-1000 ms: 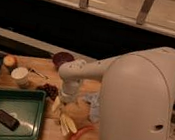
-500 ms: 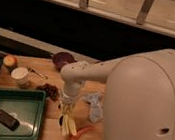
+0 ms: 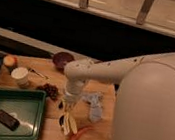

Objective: Place banana in table surface

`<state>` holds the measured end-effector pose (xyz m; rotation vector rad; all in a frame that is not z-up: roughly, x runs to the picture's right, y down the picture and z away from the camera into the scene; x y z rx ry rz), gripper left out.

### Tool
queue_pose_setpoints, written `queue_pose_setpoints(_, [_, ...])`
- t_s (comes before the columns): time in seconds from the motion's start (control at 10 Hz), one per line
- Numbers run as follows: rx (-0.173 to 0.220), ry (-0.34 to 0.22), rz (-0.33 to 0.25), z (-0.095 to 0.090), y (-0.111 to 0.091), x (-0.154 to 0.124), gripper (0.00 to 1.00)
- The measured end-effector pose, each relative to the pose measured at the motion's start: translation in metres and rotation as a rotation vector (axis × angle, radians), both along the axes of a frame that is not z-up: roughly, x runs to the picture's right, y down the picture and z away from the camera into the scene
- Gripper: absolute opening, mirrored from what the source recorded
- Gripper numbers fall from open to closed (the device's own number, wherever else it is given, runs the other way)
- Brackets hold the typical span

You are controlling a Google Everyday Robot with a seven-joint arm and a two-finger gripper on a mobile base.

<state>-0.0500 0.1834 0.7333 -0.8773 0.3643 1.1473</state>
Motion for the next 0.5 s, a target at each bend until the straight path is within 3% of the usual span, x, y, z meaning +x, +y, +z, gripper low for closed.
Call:
queue_pose_setpoints(0.3, [0.099,-0.02,0.067,-0.034,-0.04,0.009,0.14])
queue_pose_setpoints(0.5, [0.183,0.014,0.14,-0.039,-0.077,0.023,0.14])
